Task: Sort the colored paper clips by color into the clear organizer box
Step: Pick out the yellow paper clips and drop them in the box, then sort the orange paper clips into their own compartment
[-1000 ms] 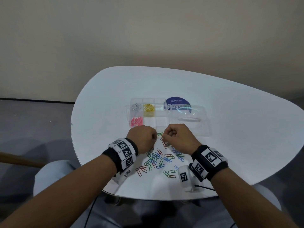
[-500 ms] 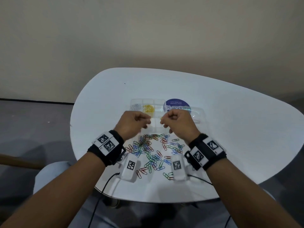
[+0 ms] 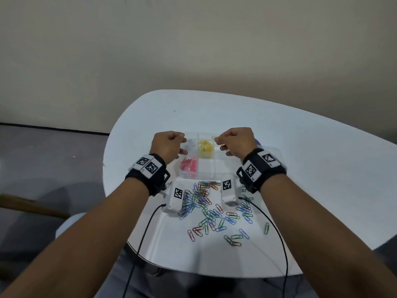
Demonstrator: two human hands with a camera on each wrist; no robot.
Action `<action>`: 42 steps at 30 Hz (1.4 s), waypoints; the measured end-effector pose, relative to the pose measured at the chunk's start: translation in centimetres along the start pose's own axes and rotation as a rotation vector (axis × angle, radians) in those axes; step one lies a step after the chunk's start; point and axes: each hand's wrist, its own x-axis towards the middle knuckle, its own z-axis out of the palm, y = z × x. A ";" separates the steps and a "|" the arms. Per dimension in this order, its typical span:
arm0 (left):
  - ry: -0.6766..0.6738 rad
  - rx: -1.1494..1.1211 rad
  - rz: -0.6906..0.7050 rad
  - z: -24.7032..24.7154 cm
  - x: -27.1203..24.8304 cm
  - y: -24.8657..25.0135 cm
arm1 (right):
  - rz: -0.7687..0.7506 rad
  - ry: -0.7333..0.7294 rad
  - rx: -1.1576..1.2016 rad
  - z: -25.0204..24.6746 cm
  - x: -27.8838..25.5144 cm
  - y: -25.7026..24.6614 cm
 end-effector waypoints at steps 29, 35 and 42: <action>-0.124 -0.117 -0.017 1.0 -3.7 -0.5 | 0.096 -0.020 0.090 -1.5 -2.2 -0.6; -0.396 -0.567 -0.397 2.8 -5.1 0.8 | -0.139 -0.085 -0.160 -0.3 -3.0 -1.2; -0.193 -0.099 -0.216 1.1 -4.4 -0.5 | -0.045 0.012 -1.147 1.6 2.8 0.0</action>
